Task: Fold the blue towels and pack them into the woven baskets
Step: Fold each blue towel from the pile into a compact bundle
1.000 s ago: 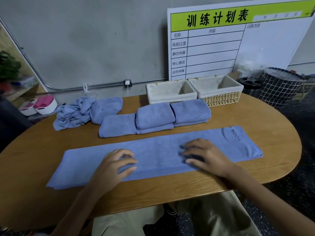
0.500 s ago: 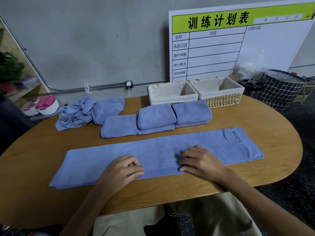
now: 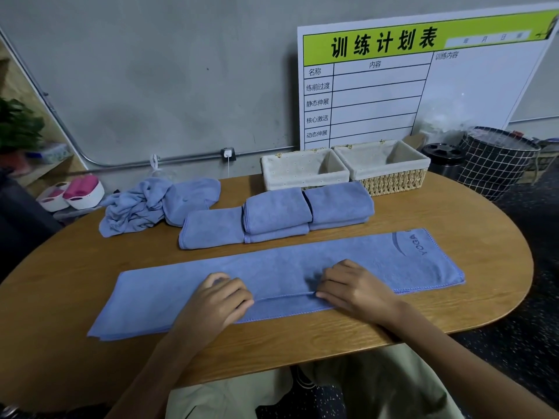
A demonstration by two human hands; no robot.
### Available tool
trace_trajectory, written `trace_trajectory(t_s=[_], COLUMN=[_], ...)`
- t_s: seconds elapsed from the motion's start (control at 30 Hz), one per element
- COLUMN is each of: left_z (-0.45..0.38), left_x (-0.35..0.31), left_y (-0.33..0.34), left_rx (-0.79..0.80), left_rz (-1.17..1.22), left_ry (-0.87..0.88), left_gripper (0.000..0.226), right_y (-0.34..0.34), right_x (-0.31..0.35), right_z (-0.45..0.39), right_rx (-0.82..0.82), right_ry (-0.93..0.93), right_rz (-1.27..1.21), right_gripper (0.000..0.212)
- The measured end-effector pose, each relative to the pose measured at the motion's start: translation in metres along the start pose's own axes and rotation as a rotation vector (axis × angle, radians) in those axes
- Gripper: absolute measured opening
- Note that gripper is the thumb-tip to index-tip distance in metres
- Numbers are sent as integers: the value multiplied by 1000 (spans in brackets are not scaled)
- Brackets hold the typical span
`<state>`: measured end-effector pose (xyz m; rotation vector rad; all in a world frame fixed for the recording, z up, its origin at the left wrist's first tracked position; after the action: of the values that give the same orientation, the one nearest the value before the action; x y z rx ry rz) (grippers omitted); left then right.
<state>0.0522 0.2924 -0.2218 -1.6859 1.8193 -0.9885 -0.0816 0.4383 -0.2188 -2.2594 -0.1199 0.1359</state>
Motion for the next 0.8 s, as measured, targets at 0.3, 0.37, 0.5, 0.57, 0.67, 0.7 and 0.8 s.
trace_trajectory(t_s=[0.3, 0.37, 0.5, 0.57, 0.67, 0.7, 0.8], left_z=[20, 20, 7, -9, -20, -15, 12], left_x=[-7, -1, 6, 14, 20, 21, 38], left_y=[8, 8, -2, 7, 54, 71, 87], left_rx=[139, 151, 88, 106, 395, 507, 654], left_rz=[104, 153, 174, 155, 131, 128, 81], left_ry=[10, -54, -197, -355, -600, -637, -712], left_gripper=[23, 24, 35, 35, 66, 75, 80], right_y=[2, 1, -12, -2, 43, 61, 78], right_x=[12, 6, -17, -31, -40, -41, -59], right_z=[13, 13, 6, -5, -20, -17, 9], right_rx=[84, 93, -44, -58, 140, 258, 453], right_ry=[53, 96, 338, 487, 618, 642, 721], right_rz=[-17, -48, -158, -149, -104, -89, -32], right_gripper=[21, 24, 34, 33, 47, 57, 87])
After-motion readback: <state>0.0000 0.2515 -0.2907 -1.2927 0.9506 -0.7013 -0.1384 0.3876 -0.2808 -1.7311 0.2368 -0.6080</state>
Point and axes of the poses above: each hand's wrist, its own z-axis away from the middle knuckle, its own y-axis out of the palm, x = y × z, the point moved 10 cm from there along -z, towards the middle knuckle, and after that the axes turned 4 degrees about -x, right-handed, at the moved point
